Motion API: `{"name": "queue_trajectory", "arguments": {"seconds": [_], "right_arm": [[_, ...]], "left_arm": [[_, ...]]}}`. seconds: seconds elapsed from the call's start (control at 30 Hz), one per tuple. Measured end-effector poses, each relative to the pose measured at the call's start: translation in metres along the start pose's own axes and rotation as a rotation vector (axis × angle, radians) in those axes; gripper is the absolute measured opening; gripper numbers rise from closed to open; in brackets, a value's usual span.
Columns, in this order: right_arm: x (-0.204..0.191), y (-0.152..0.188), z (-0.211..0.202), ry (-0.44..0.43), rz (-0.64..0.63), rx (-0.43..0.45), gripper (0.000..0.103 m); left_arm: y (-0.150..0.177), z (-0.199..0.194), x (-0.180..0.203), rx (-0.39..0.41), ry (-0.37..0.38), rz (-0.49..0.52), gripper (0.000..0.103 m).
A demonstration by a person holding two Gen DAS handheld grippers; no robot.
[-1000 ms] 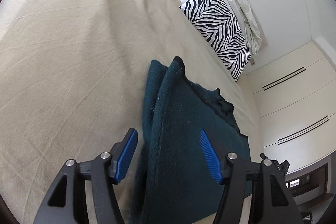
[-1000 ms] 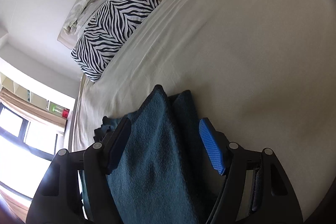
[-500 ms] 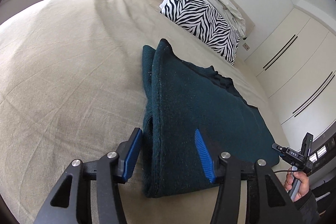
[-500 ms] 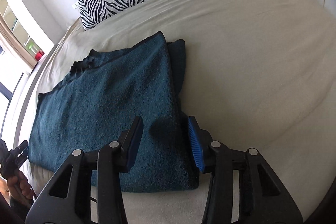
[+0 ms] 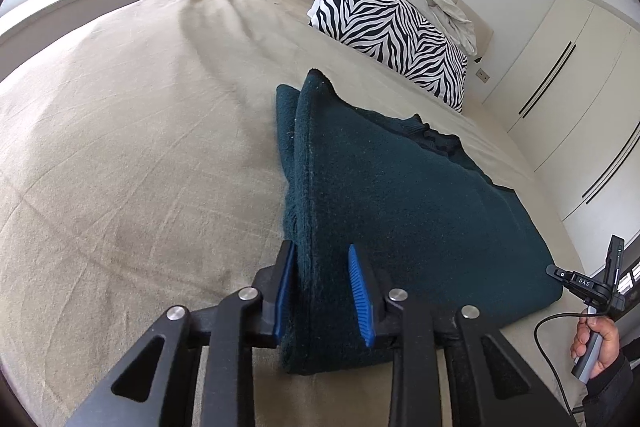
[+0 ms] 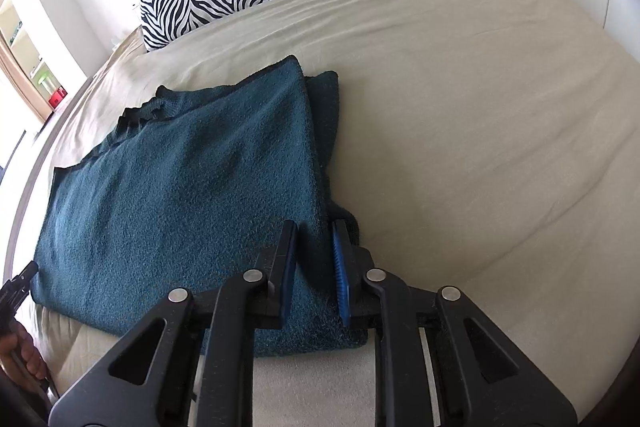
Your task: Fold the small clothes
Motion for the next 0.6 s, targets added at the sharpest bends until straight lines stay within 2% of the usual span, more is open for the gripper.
{"name": "queue_trajectory", "arguments": {"seconds": [0.03,0.17,0.33,0.47,0.6], "right_arm": [[-0.001,0.001,0.000,0.010,-0.009,0.000,0.009],[-0.003,0.002,-0.007,0.044,-0.020,0.021,0.006],[-0.010,0.008,-0.020,0.090,-0.060,0.054,0.005],[-0.003,0.016,-0.026,0.075,-0.041,0.050,0.005],[0.012,0.022,-0.023,0.032,0.012,0.033,0.005]], "left_arm": [[0.000,0.000,-0.001,0.001,0.002,-0.004,0.022],[0.001,0.000,-0.002,-0.001,-0.016,0.002,0.014],[0.001,0.002,-0.004,-0.013,-0.018,-0.009,0.011],[0.001,0.002,-0.007,-0.026,-0.003,-0.024,0.009],[0.003,0.001,-0.006,-0.041,-0.031,-0.011,0.008]]}}
Point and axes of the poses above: each gripper's, at about its wrist camera, not at the fingertips, and z roughly the way its jaws point, x to its right, y to its underside, the point moved 5 cm from there along z, roughly the way its jaws point, and after that the axes turned 15 degrees about -x, right-handed, at the moved point
